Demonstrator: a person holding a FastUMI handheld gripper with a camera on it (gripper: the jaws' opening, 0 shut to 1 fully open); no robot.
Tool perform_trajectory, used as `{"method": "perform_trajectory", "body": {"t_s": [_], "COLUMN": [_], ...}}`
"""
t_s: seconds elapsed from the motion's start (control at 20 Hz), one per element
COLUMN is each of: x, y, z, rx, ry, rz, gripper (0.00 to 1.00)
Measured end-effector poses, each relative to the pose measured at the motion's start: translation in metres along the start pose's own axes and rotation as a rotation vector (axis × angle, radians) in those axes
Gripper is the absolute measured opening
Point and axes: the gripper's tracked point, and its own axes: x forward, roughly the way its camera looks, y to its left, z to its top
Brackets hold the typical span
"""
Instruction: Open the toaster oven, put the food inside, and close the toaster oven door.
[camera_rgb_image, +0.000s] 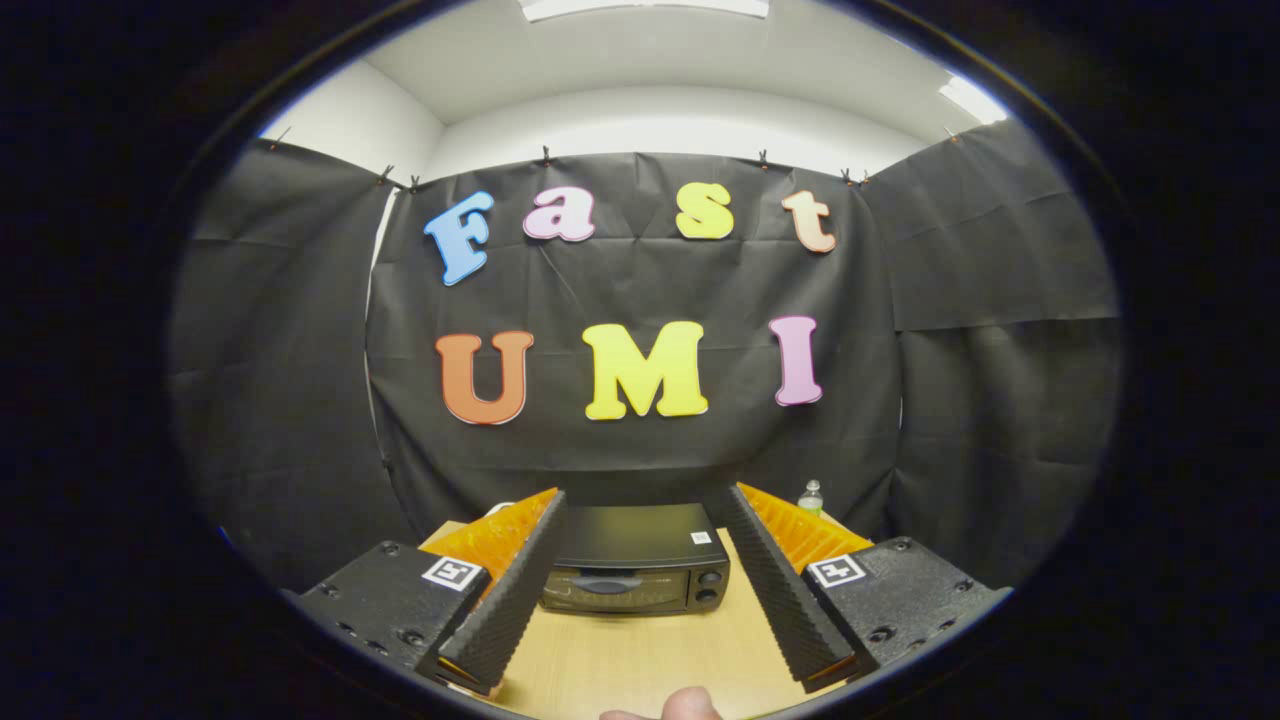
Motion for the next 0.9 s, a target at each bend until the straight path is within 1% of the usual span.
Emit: {"method": "perform_trajectory", "body": {"t_s": [0.6, 0.9], "x": [0.010, 0.023], "y": [0.007, 0.012], "z": [-0.008, -0.023], "rx": [0.014, 0.010], "ry": [0.032, 0.072], "rz": [0.011, 0.023], "gripper": [1.00, 1.00]}}
